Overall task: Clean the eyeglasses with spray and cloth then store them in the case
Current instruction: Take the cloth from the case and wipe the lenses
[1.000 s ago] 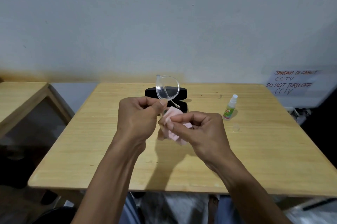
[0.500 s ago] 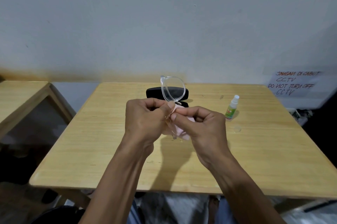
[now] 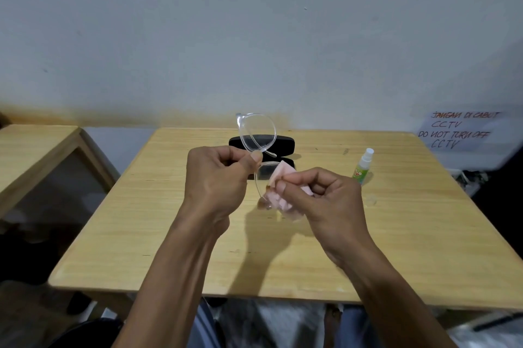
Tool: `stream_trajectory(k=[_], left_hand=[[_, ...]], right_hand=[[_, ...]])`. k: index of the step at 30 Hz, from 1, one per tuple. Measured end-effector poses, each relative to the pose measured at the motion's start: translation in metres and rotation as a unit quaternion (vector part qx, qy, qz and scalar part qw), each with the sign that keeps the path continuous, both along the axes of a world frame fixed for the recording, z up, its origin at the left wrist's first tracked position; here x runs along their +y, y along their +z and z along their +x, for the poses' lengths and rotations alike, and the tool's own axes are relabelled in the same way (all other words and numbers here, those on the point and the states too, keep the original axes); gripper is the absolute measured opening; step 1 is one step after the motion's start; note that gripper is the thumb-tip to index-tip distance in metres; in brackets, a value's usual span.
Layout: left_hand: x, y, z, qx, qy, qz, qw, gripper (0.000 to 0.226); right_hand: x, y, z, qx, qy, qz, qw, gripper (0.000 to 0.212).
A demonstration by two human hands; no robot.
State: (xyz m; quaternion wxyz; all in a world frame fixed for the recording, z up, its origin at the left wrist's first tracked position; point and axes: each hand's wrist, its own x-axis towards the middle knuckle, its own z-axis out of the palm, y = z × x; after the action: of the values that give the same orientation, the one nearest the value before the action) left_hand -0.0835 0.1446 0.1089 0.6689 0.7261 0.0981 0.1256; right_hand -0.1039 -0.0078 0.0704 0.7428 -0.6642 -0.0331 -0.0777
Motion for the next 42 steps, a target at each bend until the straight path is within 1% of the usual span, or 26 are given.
stream_trajectory(k=[4, 6, 10, 15, 17, 22, 26, 30, 33, 36, 38, 42], left_hand=[[-0.007, 0.000, -0.003, 0.001, -0.018, -0.007, 1.000, 0.019], [-0.011, 0.000, -0.005, 0.000, -0.010, -0.019, 1.000, 0.017], [-0.015, 0.001, -0.006, -0.001, 0.007, -0.045, 0.999, 0.019], [-0.010, -0.002, -0.006, 0.007, -0.009, -0.024, 1.000, 0.019], [-0.008, -0.003, -0.006, 0.009, -0.006, -0.033, 0.999, 0.021], [-0.009, -0.004, -0.002, 0.001, 0.027, -0.071, 0.997, 0.021], [-0.010, -0.002, 0.001, -0.011, 0.044, -0.080, 0.996, 0.024], [-0.012, -0.004, 0.001, -0.015, 0.048, -0.064, 0.997, 0.024], [-0.012, -0.005, -0.001, -0.014, 0.038, -0.045, 0.998, 0.023], [-0.014, -0.005, -0.004, -0.013, 0.013, -0.026, 0.999, 0.024], [-0.015, -0.004, -0.007, -0.012, -0.001, -0.031, 0.999, 0.023], [-0.015, -0.004, -0.008, -0.015, 0.001, -0.044, 0.999, 0.025]], right_hand=[[0.007, 0.008, 0.004, -0.005, -0.019, 0.047, 0.999, 0.012], [0.010, 0.011, 0.006, -0.006, -0.022, 0.064, 0.998, 0.013], [0.016, 0.011, 0.005, -0.003, -0.034, 0.055, 0.998, 0.012], [0.015, 0.007, 0.003, 0.023, -0.031, 0.061, 0.997, 0.009], [0.013, 0.007, 0.004, 0.036, -0.040, 0.075, 0.996, 0.010], [0.005, 0.008, 0.003, 0.044, -0.037, 0.068, 0.996, 0.010], [0.002, 0.006, -0.002, 0.043, -0.024, 0.058, 0.997, 0.012], [0.007, -0.003, -0.005, 0.034, -0.023, 0.038, 0.998, 0.017], [0.014, -0.005, -0.004, 0.035, -0.036, 0.047, 0.998, 0.021], [0.019, -0.002, 0.000, 0.027, -0.056, 0.054, 0.997, 0.020], [0.021, 0.000, 0.003, 0.024, -0.064, 0.064, 0.996, 0.019], [0.020, 0.002, 0.004, 0.013, -0.070, 0.067, 0.995, 0.017]])
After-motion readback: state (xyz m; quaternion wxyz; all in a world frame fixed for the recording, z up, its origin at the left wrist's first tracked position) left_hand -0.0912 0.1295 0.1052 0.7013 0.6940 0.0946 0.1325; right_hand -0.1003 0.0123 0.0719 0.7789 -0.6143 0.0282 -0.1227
